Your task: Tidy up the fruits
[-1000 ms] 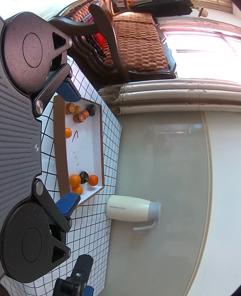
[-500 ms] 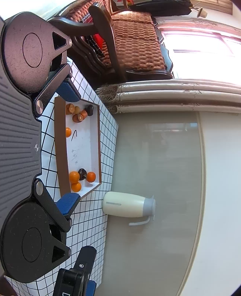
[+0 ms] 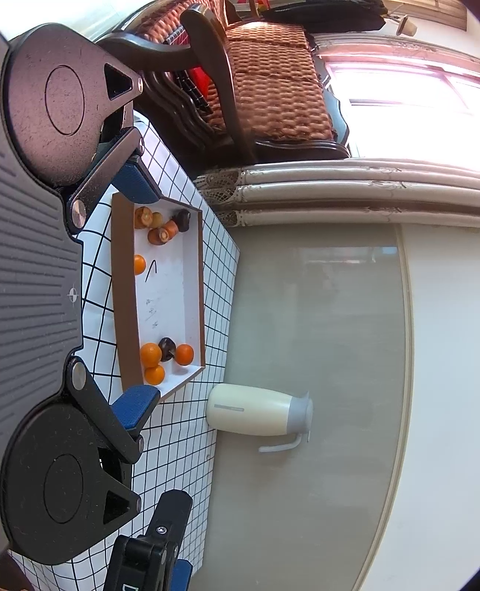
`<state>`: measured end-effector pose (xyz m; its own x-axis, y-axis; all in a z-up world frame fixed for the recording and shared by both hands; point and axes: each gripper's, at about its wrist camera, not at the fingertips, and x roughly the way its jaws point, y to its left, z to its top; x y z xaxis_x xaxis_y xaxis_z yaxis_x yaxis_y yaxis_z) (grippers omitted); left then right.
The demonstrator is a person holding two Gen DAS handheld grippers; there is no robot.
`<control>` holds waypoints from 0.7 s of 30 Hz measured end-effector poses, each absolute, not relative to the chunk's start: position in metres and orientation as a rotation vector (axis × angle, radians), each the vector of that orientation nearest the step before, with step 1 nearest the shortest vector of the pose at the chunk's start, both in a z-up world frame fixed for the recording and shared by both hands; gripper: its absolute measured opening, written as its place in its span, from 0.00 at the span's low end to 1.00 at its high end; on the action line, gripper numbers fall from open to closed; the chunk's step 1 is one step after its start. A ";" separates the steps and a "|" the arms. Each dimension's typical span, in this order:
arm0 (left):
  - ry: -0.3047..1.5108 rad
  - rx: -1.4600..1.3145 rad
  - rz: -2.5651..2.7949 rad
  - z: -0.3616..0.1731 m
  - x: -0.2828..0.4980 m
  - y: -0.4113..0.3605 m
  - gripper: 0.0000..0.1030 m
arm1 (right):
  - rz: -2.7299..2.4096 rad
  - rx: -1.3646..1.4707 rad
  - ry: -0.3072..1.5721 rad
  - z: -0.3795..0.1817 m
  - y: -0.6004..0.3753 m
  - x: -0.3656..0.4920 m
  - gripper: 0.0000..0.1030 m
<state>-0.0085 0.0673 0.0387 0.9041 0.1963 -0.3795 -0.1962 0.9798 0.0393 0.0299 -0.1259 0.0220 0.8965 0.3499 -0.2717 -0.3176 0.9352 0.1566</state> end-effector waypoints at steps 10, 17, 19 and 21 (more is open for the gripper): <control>0.394 -0.002 0.204 0.037 -0.007 0.069 1.00 | 0.354 0.107 0.308 0.021 -0.123 0.030 0.94; 0.406 -0.003 0.197 0.032 -0.001 0.069 1.00 | 0.358 0.107 0.319 0.018 -0.122 0.035 0.94; 0.411 0.003 0.196 0.031 0.002 0.068 1.00 | 0.358 0.105 0.322 0.017 -0.121 0.037 0.94; 0.418 -0.001 0.190 0.030 0.005 0.069 1.00 | 0.360 0.110 0.328 0.016 -0.121 0.040 0.94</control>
<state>0.0052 0.0689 0.0296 0.8964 0.1829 -0.4039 -0.1834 0.9823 0.0377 0.0395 -0.1212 0.0164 0.8839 0.3627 -0.2954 -0.3275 0.9307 0.1630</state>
